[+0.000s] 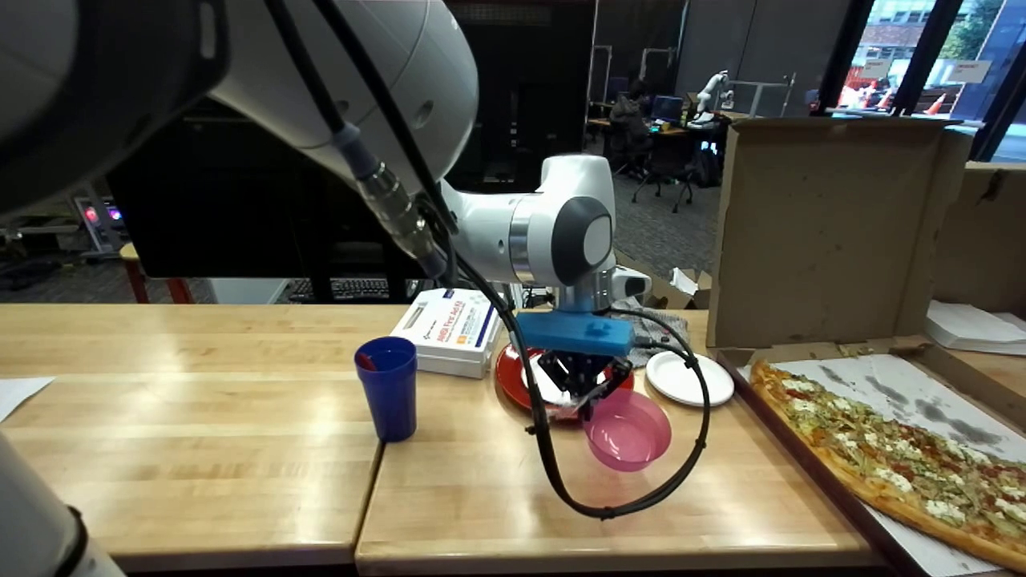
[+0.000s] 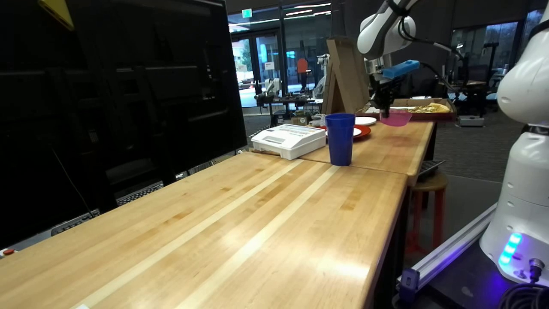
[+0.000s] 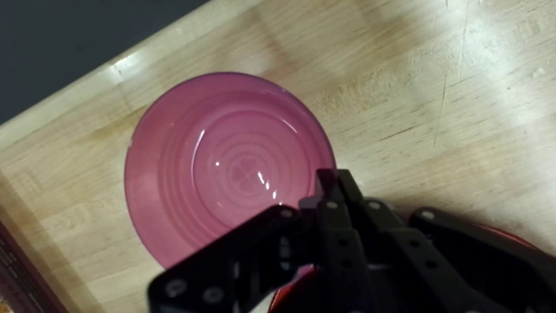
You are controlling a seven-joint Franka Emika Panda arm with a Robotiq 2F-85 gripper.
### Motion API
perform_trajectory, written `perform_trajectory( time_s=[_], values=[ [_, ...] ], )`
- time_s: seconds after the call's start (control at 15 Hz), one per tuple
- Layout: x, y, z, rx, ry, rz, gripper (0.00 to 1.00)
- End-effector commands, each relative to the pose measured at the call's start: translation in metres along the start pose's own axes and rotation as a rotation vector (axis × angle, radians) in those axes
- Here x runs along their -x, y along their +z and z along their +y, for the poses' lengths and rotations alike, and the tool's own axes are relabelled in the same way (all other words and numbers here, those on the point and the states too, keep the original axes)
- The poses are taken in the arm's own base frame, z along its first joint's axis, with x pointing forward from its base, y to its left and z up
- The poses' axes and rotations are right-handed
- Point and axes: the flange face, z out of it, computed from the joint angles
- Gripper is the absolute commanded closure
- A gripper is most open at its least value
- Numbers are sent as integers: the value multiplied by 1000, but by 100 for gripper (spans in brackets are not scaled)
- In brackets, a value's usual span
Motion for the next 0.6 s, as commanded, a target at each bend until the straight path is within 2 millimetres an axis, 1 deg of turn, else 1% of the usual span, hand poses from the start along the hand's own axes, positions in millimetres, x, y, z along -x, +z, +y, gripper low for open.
perform_trajectory(
  time_s=[0.0, 0.53],
  values=[
    [-2, -21, -3, -8, -44, 41, 99],
    [-34, -52, -28, -29, -101, 77, 99]
  ],
)
